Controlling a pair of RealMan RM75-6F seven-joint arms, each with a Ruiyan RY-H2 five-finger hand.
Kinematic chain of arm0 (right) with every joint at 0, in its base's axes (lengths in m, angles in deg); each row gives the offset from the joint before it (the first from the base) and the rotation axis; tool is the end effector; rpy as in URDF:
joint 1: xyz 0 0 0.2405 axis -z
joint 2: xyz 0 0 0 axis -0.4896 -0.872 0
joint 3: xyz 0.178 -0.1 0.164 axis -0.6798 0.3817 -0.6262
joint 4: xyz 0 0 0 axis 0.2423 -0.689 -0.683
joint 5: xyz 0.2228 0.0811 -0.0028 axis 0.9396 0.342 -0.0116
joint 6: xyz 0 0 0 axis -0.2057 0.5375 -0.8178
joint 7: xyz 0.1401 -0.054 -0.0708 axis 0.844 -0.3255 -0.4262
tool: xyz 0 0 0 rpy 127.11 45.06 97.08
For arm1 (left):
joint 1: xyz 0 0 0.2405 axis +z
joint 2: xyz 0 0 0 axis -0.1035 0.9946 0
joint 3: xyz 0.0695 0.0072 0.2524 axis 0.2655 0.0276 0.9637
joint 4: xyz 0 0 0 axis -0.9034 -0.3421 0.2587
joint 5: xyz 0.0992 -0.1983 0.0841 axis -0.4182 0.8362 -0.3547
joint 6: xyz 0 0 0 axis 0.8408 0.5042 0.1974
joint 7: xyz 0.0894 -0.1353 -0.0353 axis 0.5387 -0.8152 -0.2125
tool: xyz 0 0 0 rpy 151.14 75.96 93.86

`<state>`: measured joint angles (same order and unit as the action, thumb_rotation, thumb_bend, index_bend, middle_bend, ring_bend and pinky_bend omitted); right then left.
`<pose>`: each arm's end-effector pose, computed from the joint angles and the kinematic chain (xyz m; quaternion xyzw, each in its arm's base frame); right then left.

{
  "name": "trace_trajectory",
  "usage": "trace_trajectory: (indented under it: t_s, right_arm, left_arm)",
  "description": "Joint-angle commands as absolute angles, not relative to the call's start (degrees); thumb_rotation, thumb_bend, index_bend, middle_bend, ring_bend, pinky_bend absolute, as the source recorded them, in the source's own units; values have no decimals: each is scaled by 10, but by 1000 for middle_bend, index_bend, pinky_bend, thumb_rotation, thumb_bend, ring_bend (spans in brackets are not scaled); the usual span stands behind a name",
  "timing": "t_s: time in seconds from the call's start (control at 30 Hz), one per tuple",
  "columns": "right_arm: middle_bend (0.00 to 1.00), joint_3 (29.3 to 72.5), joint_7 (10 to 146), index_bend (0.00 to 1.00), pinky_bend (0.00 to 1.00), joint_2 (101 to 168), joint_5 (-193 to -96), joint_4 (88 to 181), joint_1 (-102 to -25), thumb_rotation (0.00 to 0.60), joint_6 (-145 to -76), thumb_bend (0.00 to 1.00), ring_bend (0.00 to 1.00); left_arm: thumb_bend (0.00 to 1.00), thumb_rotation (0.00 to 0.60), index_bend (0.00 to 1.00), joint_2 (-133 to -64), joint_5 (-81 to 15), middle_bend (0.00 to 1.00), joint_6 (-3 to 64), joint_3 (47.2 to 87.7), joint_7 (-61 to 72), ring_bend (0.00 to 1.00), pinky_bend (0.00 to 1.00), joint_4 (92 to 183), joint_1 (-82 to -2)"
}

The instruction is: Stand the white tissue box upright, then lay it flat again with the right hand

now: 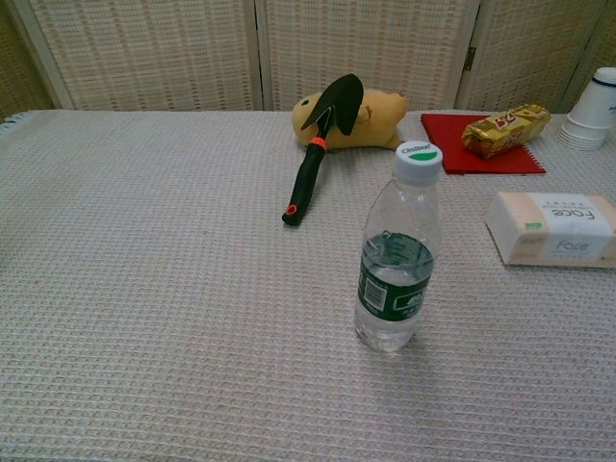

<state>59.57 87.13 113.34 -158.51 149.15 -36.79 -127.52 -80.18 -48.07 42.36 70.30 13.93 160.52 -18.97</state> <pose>-0.3644 -0.2160 0.1543 0.5394 -0.4596 0.3788 0.5953 -0.3073 0.2581 0.1181 -0.6161 -0.3938 -0.3477 0.5869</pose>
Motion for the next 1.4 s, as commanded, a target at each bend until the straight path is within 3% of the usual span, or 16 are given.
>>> trace_trajectory:
  t_s: [0.03,0.33,0.57,0.7,1.0,1.4]
  right_arm:
    - [0,594,869,0,0,1134,-1582,1492,-366,600,-1269,0,0]
    - [0,581,818,0,0,1123,-1556,1527,-398,600,-1193,0,0]
    - [0,531,675,0,0,1088,-1466,1602,-511,600,-1057,0,0]
    - [0,515,567,0,0,1100,-1364,1617,-589,600,-985,0,0]
    - [0,533,472,0,0,1130,-1167,1599,-701,600,-909,0,0]
    - [0,576,436,0,0,1192,-1065,1529,-782,600,-888,0,0]
  left_arm:
    - [486,600,189,-802,-482,0,422,705,143,0,135,1607,-191]
    - [486,600,189,-790,-497,0,434,711,131,0,136,1624,-183]
    - [486,600,189,-779,-510,0,439,713,116,0,137,1632,-181]
    - [485,600,189,-774,-512,0,445,712,106,0,136,1634,-177]
    - [486,600,187,-763,-512,0,447,711,85,0,137,1640,-173]
    - [485,600,187,-761,-508,0,443,710,80,0,137,1638,-173]
